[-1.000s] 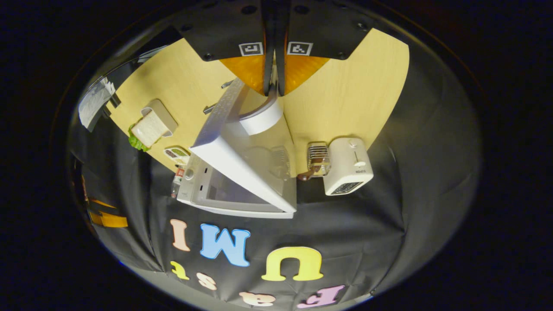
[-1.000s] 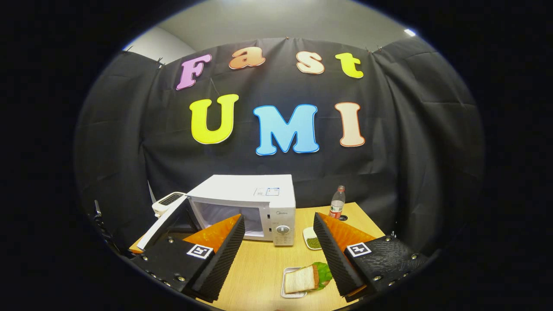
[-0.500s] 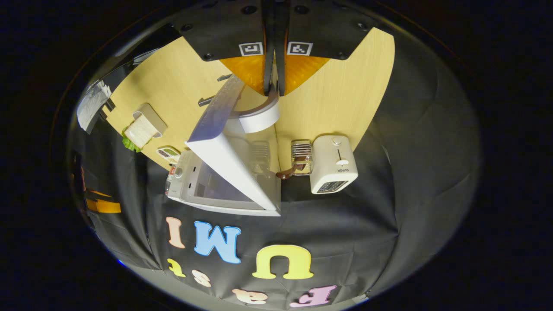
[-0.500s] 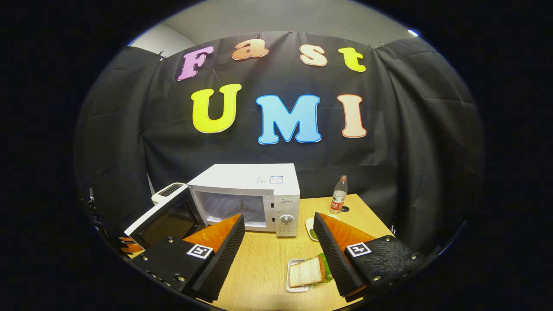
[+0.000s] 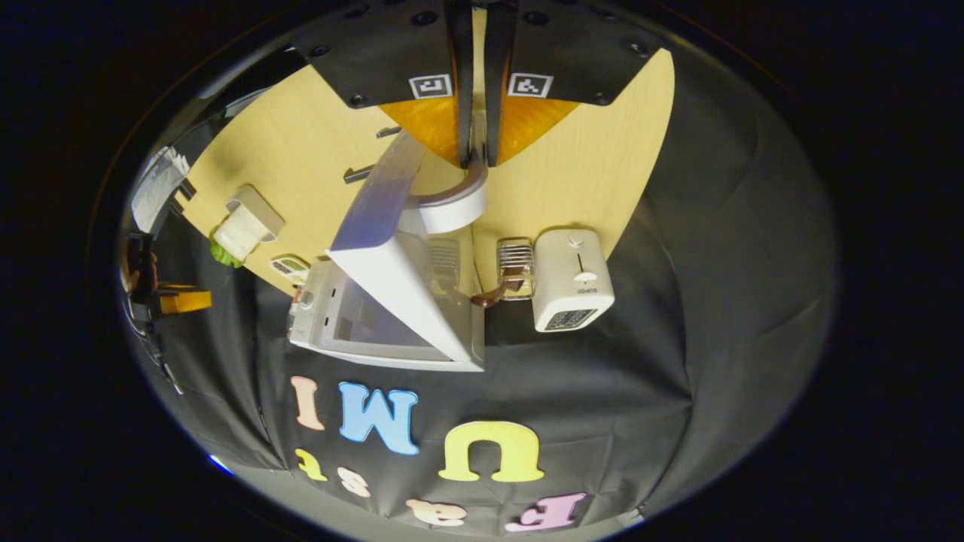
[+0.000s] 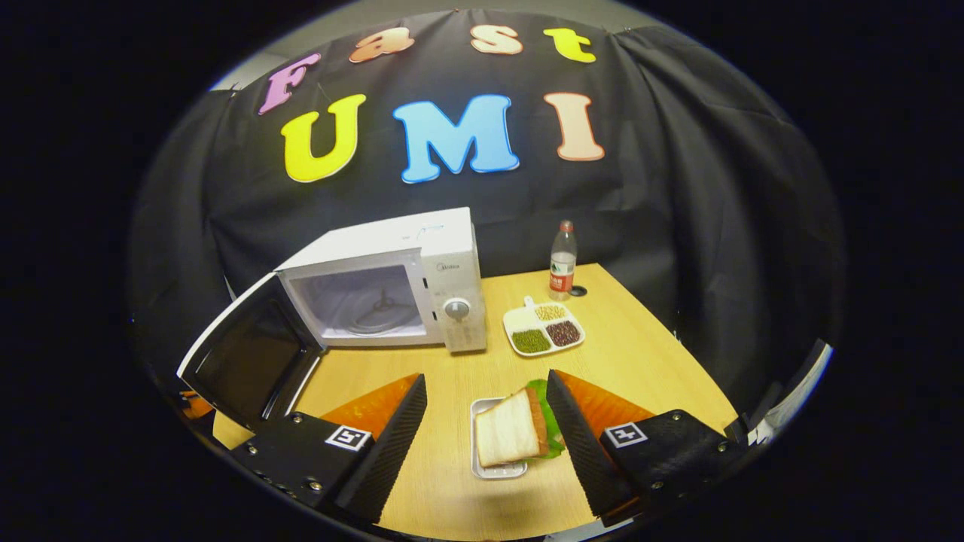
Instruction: Open the microwave oven with the left hand, put the food in, and close the microwave oven.
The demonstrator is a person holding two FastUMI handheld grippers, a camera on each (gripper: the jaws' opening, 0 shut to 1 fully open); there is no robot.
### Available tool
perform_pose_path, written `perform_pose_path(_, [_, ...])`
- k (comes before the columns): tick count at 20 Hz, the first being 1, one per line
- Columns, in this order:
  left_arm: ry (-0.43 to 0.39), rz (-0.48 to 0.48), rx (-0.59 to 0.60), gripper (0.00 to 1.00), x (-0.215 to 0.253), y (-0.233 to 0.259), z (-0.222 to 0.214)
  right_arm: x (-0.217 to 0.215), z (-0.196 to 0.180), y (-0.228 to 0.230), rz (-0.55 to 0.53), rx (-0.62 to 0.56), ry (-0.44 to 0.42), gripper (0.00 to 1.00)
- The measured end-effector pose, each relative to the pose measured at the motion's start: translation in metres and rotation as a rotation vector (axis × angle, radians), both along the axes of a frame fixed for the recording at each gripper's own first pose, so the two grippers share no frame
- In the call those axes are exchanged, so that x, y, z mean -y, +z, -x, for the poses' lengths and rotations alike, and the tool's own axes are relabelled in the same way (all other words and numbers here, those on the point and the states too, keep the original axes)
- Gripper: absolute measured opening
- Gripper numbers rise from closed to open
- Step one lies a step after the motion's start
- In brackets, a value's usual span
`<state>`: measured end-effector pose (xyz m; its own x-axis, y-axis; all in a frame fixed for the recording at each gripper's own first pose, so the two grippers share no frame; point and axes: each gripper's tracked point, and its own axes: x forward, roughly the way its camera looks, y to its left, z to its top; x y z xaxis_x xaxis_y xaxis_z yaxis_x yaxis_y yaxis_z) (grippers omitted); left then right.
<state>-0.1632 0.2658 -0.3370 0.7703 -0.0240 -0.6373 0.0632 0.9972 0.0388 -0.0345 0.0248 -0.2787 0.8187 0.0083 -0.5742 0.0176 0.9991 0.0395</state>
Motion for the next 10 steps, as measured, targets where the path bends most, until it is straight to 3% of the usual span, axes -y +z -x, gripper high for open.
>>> perform_pose_path(5, [0.099,-0.056,0.024,0.10,-0.042,0.013,0.019,0.030,0.005,-0.047,0.016,-0.127,-0.036,0.97])
perform_pose_path(10, [0.222,-0.087,0.151,0.13,-0.050,0.087,0.031,0.052,0.011,-0.087,-0.003,-0.246,-0.059,0.97])
